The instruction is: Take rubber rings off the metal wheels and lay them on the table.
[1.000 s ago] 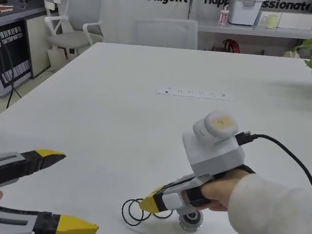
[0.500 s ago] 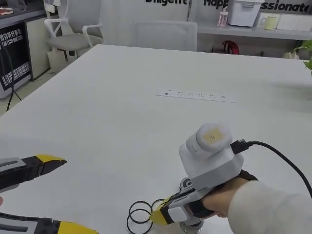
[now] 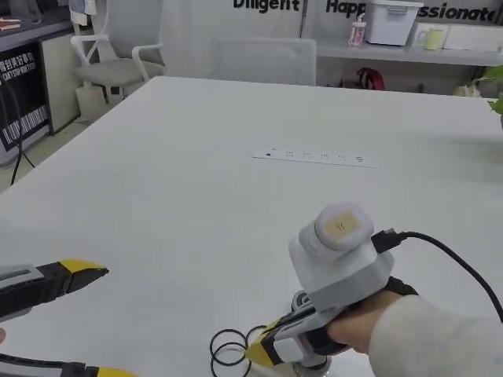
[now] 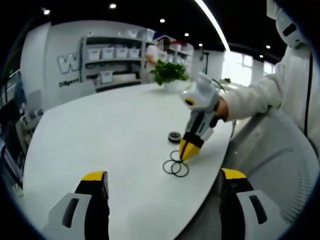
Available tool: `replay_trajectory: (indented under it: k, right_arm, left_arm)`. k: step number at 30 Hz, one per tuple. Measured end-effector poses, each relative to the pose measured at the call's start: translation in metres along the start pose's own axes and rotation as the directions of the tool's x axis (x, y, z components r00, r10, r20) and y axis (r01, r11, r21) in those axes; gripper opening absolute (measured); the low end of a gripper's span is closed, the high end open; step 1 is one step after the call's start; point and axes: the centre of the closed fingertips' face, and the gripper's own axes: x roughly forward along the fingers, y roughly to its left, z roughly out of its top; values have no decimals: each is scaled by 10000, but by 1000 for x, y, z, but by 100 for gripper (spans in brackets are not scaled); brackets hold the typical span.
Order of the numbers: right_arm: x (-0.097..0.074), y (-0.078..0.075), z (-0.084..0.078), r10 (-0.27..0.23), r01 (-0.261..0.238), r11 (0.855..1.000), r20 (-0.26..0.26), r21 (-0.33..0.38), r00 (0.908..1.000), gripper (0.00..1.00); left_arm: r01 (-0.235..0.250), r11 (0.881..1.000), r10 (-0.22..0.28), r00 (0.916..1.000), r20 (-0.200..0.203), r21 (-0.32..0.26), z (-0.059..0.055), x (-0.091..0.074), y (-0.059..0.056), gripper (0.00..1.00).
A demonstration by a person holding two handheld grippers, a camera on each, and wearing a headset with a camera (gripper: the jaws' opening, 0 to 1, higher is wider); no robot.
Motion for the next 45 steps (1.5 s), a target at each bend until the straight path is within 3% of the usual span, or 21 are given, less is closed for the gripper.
replay_trajectory:
  k: [10, 22, 31, 35, 38, 41, 43, 45]
  right_arm:
    - [-13, -9, 12, -316, 314, 9995, 477, 38, 9984, 2]
    - [-40, -15, 39, -731, 777, 9968, 1652, -211, 9835, 7]
    - [-73, -23, 69, -1034, 1184, 9926, 3244, -268, 9402, 12]
    - [-90, -27, 80, -1248, 1453, 9891, 3921, -231, 9114, 16]
    - [-104, -31, 87, -1402, 1590, 9873, 4465, -49, 8838, 19]
    - [-115, -34, 91, -1493, 1653, 9862, 4854, 100, 8614, 21]
    - [-119, -37, 91, -1524, 1645, 9862, 4997, 200, 8527, 22]
    - [-120, -38, 90, -1545, 1643, 9861, 5021, 249, 8509, 25]
  left_arm:
    - [25, 10000, -25, 10000, -95, -15, -2, 0, 0, 93]
    - [96, 9999, -96, 9997, -242, 28, -5, 0, -1, 93]
    - [128, 9999, -125, 9991, -398, 61, -9, -1, 0, 93]
    - [172, 9998, -170, 9993, -340, 62, -8, -1, -1, 93]
    - [271, 9995, -265, 9990, -368, 181, -6, -2, -2, 94]
    - [455, 9988, -451, 9988, -190, 205, 1, -5, -5, 94]
    - [517, 9984, -515, 9986, -136, 219, 4, -7, -7, 94]
    - [455, 9984, -452, 9989, -92, 346, 9, -9, -6, 95]
